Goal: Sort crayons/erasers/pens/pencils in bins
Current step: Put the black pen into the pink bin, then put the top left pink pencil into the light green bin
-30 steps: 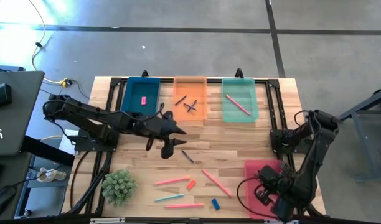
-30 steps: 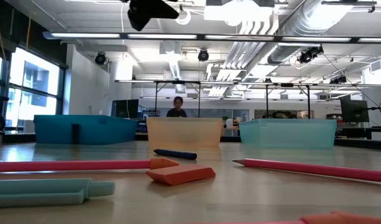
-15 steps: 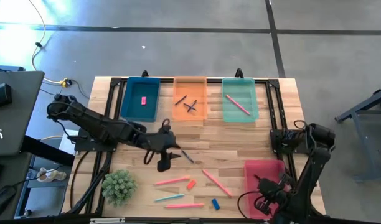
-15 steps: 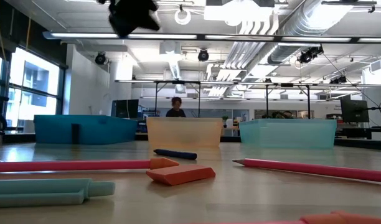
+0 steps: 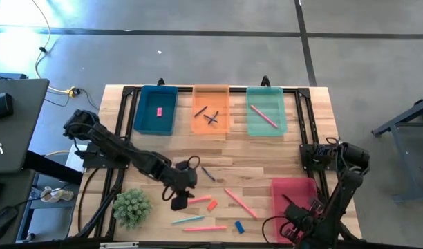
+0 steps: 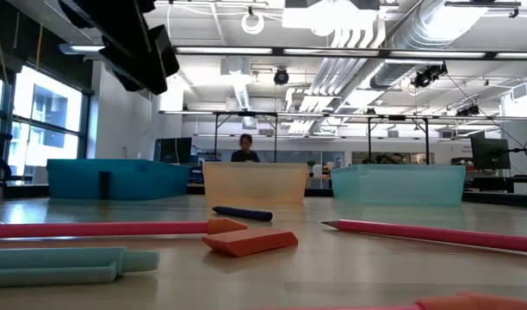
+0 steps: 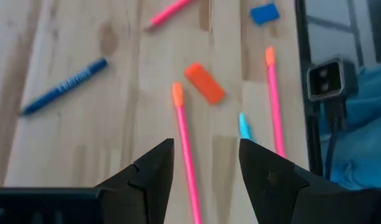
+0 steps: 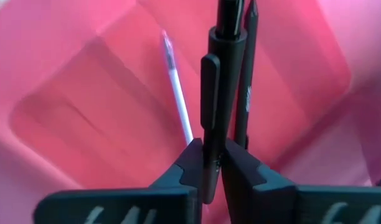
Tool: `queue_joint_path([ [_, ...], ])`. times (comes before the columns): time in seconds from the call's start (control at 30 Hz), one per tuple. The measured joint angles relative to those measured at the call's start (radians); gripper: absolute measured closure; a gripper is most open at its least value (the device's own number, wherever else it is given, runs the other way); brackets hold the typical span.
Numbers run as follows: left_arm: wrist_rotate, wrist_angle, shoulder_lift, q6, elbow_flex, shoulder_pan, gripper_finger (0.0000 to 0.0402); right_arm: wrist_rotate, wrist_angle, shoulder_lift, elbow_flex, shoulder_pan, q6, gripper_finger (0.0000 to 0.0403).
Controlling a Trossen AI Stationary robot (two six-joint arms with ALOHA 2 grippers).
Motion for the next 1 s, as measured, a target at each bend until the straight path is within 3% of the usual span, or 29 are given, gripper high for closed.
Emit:
queue_joint_path([
  [0.37, 0.05, 0.048, 0.103, 0.005, 0.006, -0.024, 0.0234, -0.026, 0.001, -0.003, 0.0, -0.037, -0.005, 0.0291],
  [0.53, 0.104, 0.092, 0.156, 0.008, 0.008, -0.012, 0.0234, 0.093, 0.001, -0.056, 0.0, -0.038, -0.003, 0.0278],
  [0.77, 0.1, 0.146, 0.189, 0.07, 0.009, 0.02, 0.0234, 0.31, -0.04, -0.202, 0.001, -0.049, -0.005, 0.0277],
  [1.0, 0.076, 0.153, 0.197, 0.083, 0.013, 0.077, 0.0221, 0.339, -0.165, -0.317, 0.002, -0.105, -0.011, 0.0277],
])
